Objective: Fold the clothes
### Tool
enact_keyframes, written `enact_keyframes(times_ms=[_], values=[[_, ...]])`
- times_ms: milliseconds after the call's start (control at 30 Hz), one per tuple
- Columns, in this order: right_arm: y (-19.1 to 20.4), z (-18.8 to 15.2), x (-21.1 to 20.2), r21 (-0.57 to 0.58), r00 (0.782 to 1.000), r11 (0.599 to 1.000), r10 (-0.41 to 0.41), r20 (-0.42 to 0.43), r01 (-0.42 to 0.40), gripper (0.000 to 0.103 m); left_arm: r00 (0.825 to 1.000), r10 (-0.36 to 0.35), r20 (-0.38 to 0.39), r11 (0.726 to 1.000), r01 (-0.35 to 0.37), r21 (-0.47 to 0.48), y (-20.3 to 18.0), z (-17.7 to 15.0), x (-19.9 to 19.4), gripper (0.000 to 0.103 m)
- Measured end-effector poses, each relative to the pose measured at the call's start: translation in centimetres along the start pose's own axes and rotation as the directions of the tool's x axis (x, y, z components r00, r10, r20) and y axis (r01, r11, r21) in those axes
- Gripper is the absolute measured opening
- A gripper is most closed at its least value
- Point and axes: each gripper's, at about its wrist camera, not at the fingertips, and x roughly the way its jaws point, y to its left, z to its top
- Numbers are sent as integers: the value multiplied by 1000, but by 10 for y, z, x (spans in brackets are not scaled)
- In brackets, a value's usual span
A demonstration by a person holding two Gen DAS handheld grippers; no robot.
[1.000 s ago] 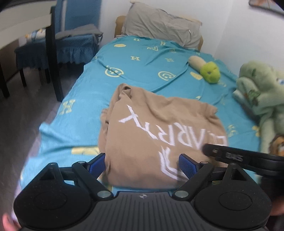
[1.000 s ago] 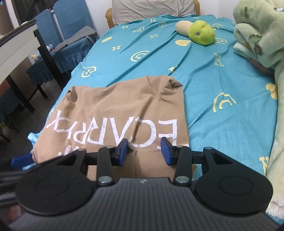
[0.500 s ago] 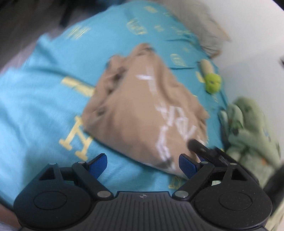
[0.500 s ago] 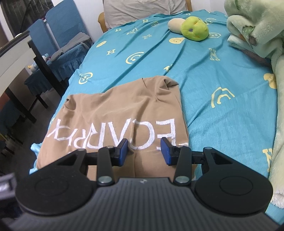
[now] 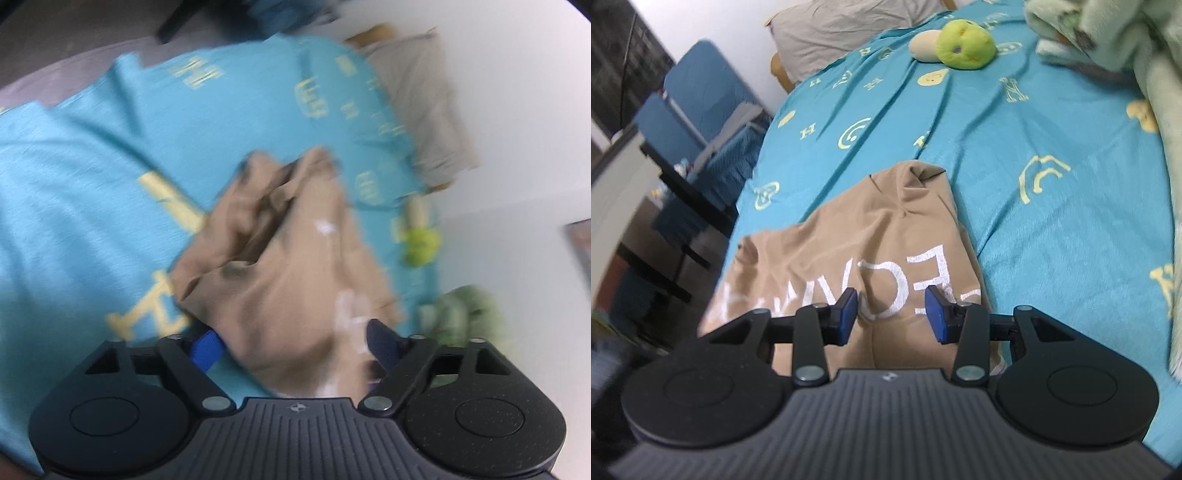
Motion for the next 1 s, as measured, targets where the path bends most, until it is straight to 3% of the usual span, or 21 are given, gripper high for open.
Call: enact_keyframes(times_ms=[133, 167, 200, 267, 367, 433, 500, 533, 633, 733, 767, 800, 867, 900, 1000], values=[[5, 2, -21, 56, 993, 991, 117, 24, -118, 49, 999, -6, 34, 997, 9, -72, 7, 2, 8, 58], [8, 1, -26, 66, 985, 982, 174, 16, -174, 62, 999, -8, 48, 998, 11, -60, 4, 1, 7, 52], [11, -1, -30, 80, 973, 970, 231, 6, -230, 84, 998, -11, 63, 999, 14, -49, 2, 0, 6, 46], [16, -8, -30, 136, 946, 939, 323, -27, -316, 103, 996, -34, 82, 999, 37, -33, -2, -2, 2, 38], [15, -23, -12, 298, 895, 877, 427, -126, -376, 103, 990, -93, 106, 994, 98, -38, -5, 0, -6, 31], [7, -35, 10, 456, 841, 804, 507, -192, -381, 103, 985, -124, 118, 991, 129, -31, -8, 2, -11, 29], [-5, -47, 30, 605, 810, 716, 555, -192, -347, 103, 982, -139, 125, 989, 143, -24, -12, 3, -13, 28], [-11, -53, 36, 660, 807, 677, 563, -178, -326, 103, 981, -146, 126, 988, 150, -24, -10, 4, -17, 28], [-31, -55, 42, 715, 869, 644, 484, -104, -273, 103, 979, -159, 129, 986, 165, -37, -10, 5, -16, 28], [-46, -51, 41, 725, 915, 642, 402, -38, -251, 98, 978, -161, 130, 985, 169, -46, -6, 4, -20, 27], [-48, -49, 40, 719, 926, 651, 376, -27, -243, 87, 978, -163, 131, 984, 170, -48, -4, 3, -22, 27], [-49, -47, 39, 712, 935, 662, 355, -23, -234, 69, 978, -164, 131, 984, 171, -48, -4, 4, -22, 27], [-49, -46, 37, 696, 945, 684, 327, -28, -216, 58, 978, -165, 130, 984, 172, -49, -3, 5, -21, 27], [-47, -46, 36, 683, 948, 698, 316, -25, -215, 45, 978, -165, 128, 984, 173, -50, -3, 6, -20, 27], [-39, -40, 28, 618, 953, 746, 303, 16, -248, 32, 976, -173, 130, 983, 179, -39, -4, 11, -21, 26]])
